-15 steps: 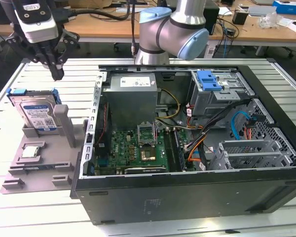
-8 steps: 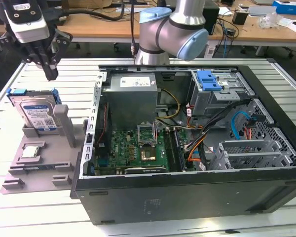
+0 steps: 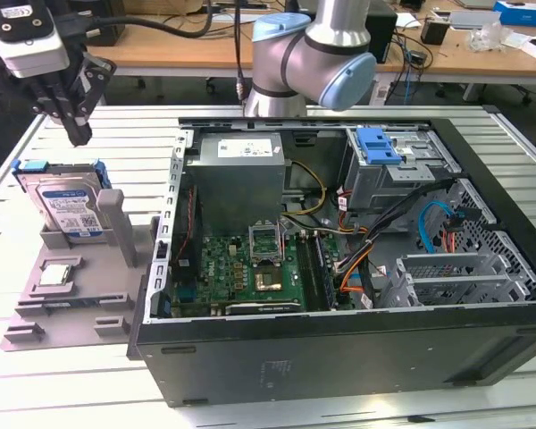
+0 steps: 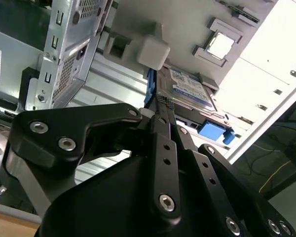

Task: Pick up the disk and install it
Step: 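Reach for the disk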

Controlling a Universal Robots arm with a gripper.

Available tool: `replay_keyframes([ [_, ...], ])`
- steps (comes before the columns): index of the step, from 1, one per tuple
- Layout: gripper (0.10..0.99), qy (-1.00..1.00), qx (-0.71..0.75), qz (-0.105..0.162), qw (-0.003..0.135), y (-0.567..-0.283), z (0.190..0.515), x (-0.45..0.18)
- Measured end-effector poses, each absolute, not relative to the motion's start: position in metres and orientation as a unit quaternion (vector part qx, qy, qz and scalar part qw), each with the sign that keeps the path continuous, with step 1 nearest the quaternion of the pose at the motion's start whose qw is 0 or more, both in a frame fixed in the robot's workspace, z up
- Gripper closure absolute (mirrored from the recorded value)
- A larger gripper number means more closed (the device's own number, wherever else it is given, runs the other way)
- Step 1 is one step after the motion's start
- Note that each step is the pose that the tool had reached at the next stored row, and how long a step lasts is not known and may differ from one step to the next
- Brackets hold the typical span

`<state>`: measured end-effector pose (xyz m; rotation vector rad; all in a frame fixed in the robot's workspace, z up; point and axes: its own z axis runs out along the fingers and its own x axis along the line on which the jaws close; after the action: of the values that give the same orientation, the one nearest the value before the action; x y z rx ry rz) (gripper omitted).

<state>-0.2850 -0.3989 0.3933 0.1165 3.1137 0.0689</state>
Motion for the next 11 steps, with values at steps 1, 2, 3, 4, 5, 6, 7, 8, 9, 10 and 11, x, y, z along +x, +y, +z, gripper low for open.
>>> replay_keyframes([
  [1, 0.98, 0.999, 0.037, 0.022, 0.013, -0.399, 0.393, -0.287],
  [2, 0.98, 0.999, 0.037, 0.022, 0.012, -0.399, 0.393, -0.288],
  [3, 0.98, 0.999, 0.037, 0.022, 0.013, -0.399, 0.393, -0.29],
  [4, 0.98, 0.999, 0.037, 0.022, 0.012, -0.399, 0.393, -0.292],
  [5, 0.98, 0.999, 0.037, 0.022, 0.012, -0.399, 0.393, -0.294],
  [6, 0.98, 0.999, 0.037, 0.022, 0.012, -0.399, 0.393, -0.296],
  [7, 0.98, 0.999, 0.037, 0.022, 0.012, -0.399, 0.393, -0.298],
  [8, 0.98, 0.999, 0.037, 0.022, 0.012, -0.399, 0.393, -0.299],
  [9, 0.98, 0.999, 0.037, 0.022, 0.012, -0.399, 0.393, -0.302],
  [10, 0.98, 0.999, 0.037, 0.022, 0.012, -0.399, 0.393, -0.304],
  [11, 0.98, 0.999, 0.037, 0.022, 0.013, -0.399, 0.393, -0.308],
])
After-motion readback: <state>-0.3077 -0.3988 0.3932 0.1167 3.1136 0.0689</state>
